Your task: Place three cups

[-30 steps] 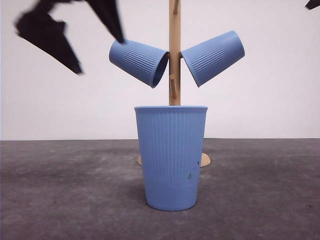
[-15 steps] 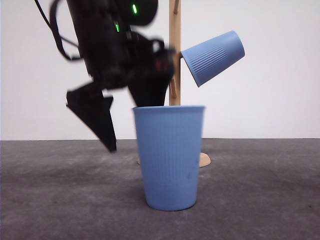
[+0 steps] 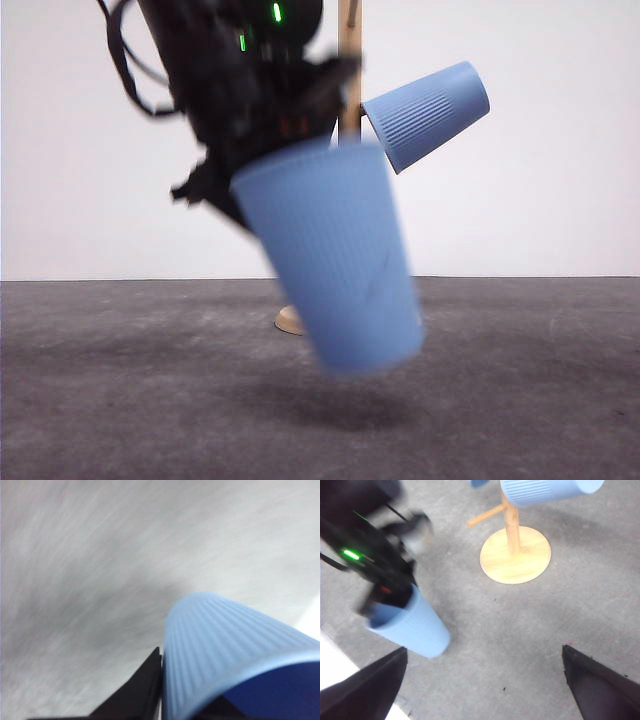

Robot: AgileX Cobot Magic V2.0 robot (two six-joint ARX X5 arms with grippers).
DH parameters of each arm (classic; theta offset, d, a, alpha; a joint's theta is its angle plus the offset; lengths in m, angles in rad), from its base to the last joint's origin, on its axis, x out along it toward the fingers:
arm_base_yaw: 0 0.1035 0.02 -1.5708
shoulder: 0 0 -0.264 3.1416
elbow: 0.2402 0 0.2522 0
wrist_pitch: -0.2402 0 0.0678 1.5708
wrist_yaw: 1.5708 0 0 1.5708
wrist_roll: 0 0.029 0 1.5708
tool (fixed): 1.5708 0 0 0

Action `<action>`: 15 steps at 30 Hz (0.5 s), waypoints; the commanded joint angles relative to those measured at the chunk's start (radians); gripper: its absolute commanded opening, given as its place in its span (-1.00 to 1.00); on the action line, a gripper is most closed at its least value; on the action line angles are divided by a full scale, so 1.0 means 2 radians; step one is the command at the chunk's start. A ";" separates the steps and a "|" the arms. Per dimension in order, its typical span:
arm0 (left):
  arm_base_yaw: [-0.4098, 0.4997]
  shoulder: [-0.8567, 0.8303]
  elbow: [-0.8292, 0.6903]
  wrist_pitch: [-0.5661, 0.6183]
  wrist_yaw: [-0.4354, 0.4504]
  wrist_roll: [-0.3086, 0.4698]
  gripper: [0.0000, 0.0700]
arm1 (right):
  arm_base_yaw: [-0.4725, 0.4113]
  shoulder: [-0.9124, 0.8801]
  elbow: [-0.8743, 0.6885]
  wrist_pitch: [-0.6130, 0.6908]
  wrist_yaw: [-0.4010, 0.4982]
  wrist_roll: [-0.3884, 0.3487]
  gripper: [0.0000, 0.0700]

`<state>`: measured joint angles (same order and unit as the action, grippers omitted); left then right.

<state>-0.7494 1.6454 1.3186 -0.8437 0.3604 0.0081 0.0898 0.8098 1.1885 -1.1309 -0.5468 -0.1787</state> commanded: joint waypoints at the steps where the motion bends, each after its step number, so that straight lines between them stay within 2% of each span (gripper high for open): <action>1: 0.006 -0.013 0.009 0.003 0.021 0.018 -0.98 | 0.001 0.009 0.005 0.004 -0.003 0.001 0.75; 4: 0.023 -0.047 0.009 0.004 0.064 0.031 -0.98 | 0.001 0.020 0.005 0.004 -0.021 0.001 0.75; 7: 0.044 -0.077 0.009 0.011 0.115 0.047 -0.98 | 0.001 0.037 0.005 0.005 -0.077 -0.008 0.75; 11: 0.078 -0.103 0.009 0.032 0.212 0.064 -0.98 | 0.006 0.063 0.005 0.022 -0.156 -0.022 0.75; 15: 0.111 -0.114 0.009 0.039 0.315 0.078 -0.98 | 0.025 0.091 0.005 0.042 -0.209 -0.037 0.76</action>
<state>-0.5285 1.4086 1.3190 -0.7765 0.9301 0.1335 0.1300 0.9759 1.1885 -1.0580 -0.9369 -0.2226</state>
